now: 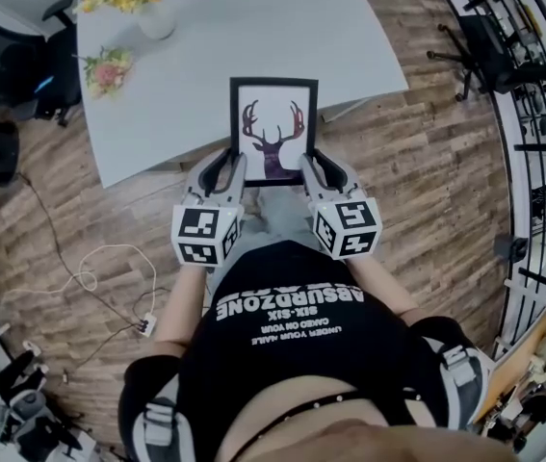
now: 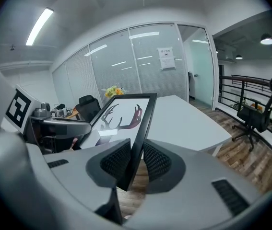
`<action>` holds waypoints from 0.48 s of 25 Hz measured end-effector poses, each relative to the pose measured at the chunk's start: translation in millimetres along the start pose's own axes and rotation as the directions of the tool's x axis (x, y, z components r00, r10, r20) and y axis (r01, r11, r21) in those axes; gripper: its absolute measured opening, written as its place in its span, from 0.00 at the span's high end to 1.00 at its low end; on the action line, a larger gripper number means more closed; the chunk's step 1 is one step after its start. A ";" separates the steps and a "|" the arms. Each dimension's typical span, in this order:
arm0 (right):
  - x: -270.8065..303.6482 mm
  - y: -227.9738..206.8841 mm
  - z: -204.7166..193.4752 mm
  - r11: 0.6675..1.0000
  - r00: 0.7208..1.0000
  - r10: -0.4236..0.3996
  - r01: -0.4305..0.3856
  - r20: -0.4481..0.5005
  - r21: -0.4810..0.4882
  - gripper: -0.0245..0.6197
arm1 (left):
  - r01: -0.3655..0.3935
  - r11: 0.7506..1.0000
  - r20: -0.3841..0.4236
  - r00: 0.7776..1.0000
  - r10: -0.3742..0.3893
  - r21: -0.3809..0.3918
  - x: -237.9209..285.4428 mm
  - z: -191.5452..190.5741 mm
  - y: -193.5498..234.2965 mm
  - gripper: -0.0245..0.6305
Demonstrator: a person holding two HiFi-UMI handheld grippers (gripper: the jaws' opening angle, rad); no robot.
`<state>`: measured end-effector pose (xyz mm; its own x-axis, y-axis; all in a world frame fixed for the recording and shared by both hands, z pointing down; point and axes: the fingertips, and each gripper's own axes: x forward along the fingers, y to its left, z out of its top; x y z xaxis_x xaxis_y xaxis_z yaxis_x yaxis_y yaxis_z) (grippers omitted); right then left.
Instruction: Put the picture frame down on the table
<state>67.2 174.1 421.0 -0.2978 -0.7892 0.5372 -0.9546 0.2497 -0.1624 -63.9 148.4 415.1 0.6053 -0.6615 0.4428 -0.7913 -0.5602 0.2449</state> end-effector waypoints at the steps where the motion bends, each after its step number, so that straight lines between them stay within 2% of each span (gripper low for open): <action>1: 4.5 -2.5 3.4 1.000 1.000 0.003 -0.003 -0.004 -0.001 0.81 | -0.003 1.000 -0.004 1.000 0.003 -0.003 4.2 2.5 2.4 0.80; 12: 60.6 -26.5 38.7 0.999 0.998 0.052 -0.052 -0.019 -0.012 0.81 | -0.051 0.998 -0.028 0.998 0.050 -0.032 52.5 27.4 36.1 0.80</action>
<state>74.3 97.9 425.8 -0.3464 -0.7645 0.5437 -0.9378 0.2967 -0.1804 -58.3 79.8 423.7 0.5620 -0.6748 0.4782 -0.8237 -0.5092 0.2495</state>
